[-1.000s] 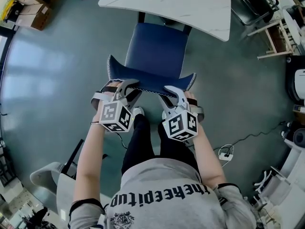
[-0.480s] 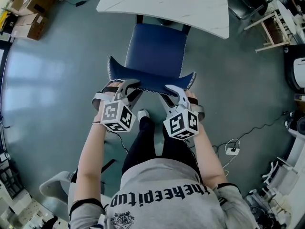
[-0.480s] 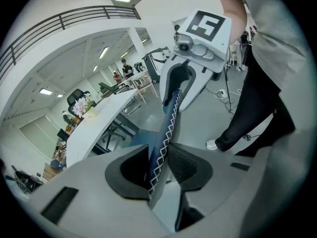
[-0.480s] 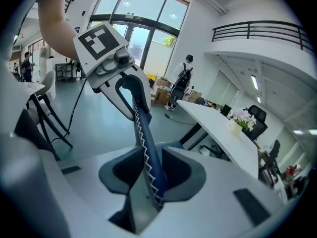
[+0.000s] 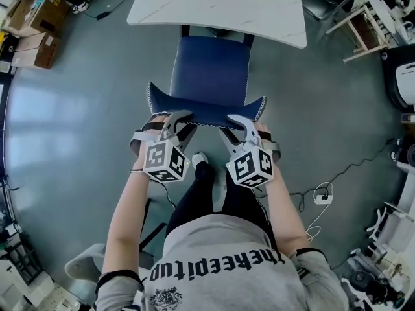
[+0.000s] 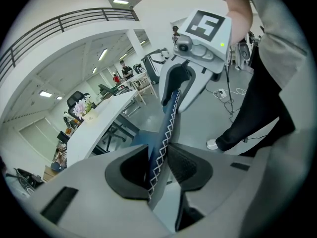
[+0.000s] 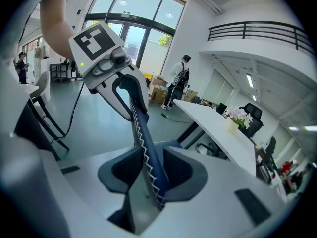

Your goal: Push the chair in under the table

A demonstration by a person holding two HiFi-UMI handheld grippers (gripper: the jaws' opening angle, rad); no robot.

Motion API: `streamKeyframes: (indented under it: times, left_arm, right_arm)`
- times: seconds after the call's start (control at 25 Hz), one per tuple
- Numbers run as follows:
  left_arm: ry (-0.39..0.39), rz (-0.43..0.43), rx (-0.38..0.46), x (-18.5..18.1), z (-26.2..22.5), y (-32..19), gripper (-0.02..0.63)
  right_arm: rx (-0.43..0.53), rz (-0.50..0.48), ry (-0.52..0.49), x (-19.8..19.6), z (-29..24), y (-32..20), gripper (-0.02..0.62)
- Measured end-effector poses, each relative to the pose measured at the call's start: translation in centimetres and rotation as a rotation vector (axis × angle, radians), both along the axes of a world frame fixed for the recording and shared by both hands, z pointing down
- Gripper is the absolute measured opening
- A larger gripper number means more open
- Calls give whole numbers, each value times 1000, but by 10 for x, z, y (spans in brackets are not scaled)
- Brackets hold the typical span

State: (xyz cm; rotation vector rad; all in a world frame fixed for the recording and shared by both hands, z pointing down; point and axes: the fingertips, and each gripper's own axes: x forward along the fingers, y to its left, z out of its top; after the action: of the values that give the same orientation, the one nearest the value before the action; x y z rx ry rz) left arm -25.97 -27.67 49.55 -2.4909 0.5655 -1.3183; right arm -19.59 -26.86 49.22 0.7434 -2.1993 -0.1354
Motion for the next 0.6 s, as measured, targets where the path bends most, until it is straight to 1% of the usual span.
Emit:
streamKeyframes:
  times: [0.36,0.48,0.6]
  left_arm:
    - [10,14,-26,0,0,3,135]
    - [-10,48,-6,0,-4,6,135]
    - [20,55,13,-1,-15,10,116]
  right_arm:
    - [-37,47,14,1,-2,3,144]
    - [-30,62,22,2,-5,5,146]
    - [-13,67,2,2,-15,8,131]
